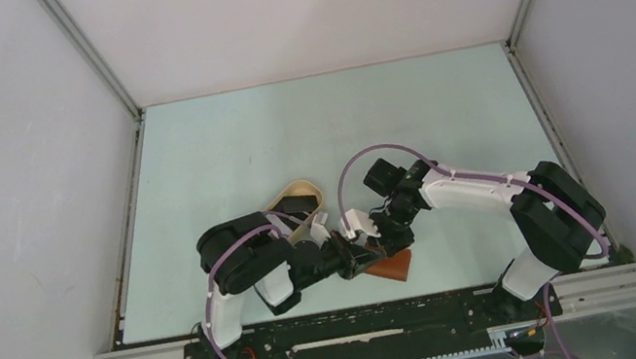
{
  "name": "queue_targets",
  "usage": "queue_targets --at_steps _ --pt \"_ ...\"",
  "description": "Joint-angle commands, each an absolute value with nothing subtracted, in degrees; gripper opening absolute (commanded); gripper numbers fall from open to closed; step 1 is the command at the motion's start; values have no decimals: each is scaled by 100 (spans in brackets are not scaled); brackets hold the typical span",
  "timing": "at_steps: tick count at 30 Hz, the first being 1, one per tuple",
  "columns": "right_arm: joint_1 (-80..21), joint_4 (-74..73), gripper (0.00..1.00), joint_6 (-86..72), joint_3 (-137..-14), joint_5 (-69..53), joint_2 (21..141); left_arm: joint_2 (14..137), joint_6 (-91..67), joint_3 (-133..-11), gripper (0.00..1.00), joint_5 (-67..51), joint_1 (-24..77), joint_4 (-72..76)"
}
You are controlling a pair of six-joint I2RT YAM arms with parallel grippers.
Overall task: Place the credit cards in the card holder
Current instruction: Close the card holder at the center of the board.
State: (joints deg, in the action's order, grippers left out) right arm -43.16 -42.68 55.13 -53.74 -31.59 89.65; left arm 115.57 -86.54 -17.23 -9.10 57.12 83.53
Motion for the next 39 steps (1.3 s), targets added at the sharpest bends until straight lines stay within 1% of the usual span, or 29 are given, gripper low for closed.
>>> queue_targets --at_steps 1,19,29,39 --pt "-4472 -4244 18 5467 -5353 -2953 9219 11733 -8810 -1526 0 -897 5652 7913" --pt "-4704 -4305 15 5406 -5361 -2656 9559 11555 -8740 -1479 0 -989 5651 7744" --pt "-4862 -4409 11 5396 -5370 -2436 9785 11525 -8729 -1452 0 -1026 5651 7719" --pt "-5055 -4395 10 5322 -5370 -2303 9950 11476 -8733 -1362 0 -1038 5651 7734"
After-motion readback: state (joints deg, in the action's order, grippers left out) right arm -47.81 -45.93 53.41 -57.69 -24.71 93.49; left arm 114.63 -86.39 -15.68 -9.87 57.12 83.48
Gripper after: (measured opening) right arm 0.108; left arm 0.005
